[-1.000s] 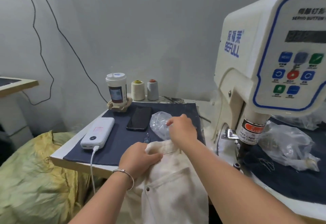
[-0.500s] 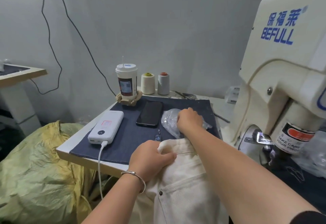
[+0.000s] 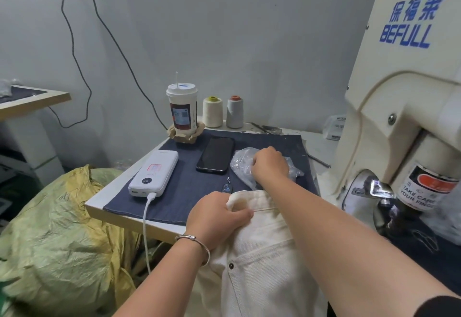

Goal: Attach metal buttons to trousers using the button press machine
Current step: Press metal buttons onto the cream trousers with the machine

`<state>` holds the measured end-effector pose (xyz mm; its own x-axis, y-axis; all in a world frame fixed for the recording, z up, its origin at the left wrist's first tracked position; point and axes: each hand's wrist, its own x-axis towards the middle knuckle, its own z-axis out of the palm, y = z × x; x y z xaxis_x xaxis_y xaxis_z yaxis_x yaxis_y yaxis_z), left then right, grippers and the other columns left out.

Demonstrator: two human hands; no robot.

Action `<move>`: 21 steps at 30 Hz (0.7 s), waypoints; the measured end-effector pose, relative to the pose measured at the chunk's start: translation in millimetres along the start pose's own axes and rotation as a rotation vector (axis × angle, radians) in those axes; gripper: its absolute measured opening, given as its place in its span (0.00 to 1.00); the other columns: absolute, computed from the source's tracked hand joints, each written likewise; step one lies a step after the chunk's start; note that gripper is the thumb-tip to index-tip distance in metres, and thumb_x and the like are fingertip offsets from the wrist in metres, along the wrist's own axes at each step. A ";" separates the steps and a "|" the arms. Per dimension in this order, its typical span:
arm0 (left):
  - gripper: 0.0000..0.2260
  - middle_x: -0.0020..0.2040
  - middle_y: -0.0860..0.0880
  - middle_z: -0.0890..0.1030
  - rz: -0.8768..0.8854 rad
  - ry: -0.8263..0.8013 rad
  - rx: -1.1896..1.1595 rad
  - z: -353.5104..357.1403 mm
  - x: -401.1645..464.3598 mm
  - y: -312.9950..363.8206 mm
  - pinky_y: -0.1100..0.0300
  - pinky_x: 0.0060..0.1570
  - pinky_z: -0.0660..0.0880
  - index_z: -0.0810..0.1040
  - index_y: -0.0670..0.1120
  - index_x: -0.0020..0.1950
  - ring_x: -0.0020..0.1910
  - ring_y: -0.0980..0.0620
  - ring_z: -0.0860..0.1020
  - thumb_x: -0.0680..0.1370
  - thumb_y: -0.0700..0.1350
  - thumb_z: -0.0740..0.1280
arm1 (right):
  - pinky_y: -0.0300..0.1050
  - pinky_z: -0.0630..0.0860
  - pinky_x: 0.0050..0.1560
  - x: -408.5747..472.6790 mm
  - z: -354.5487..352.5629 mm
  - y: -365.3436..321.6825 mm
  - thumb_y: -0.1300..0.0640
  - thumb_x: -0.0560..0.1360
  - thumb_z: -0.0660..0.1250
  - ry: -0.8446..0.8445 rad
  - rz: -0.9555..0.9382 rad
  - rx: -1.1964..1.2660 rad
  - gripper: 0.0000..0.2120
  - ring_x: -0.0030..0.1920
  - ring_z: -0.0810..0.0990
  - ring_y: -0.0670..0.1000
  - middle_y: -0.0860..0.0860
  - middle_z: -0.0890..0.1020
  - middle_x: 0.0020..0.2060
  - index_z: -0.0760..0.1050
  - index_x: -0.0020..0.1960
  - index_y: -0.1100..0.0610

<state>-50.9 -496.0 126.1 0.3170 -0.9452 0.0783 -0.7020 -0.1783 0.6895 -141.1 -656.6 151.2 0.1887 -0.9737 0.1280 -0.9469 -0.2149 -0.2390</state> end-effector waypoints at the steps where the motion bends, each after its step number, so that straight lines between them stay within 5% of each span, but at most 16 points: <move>1: 0.17 0.35 0.47 0.81 0.000 0.001 0.002 0.1 -0.1 0.0 0.58 0.33 0.67 0.78 0.44 0.38 0.32 0.54 0.73 0.70 0.58 0.71 | 0.46 0.71 0.51 0.8 -0.1 -0.4 0.59 0.76 0.64 -0.005 0.007 0.000 0.16 0.63 0.71 0.56 0.53 0.72 0.62 0.77 0.63 0.54; 12: 0.16 0.37 0.48 0.82 -0.022 -0.004 -0.011 -0.7 -1.8 1.4 0.57 0.37 0.72 0.80 0.45 0.39 0.41 0.49 0.80 0.70 0.58 0.71 | 0.47 0.72 0.53 0.7 1.9 -0.3 0.61 0.75 0.64 0.008 -0.009 -0.001 0.15 0.62 0.72 0.56 0.54 0.73 0.61 0.78 0.62 0.56; 21: 0.14 0.35 0.50 0.82 -0.020 -0.020 -0.051 -1.8 -2.6 2.9 0.57 0.36 0.72 0.81 0.47 0.38 0.39 0.50 0.81 0.70 0.57 0.72 | 0.46 0.66 0.51 -17.0 -16.0 -0.1 0.63 0.77 0.61 0.181 -0.021 -0.024 0.12 0.64 0.65 0.55 0.53 0.70 0.61 0.77 0.59 0.61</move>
<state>-52.7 -493.5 129.2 0.3175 -0.9469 0.0507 -0.6623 -0.1832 0.7264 -148.4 -638.7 164.5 0.1603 -0.9390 0.3042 -0.9496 -0.2308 -0.2121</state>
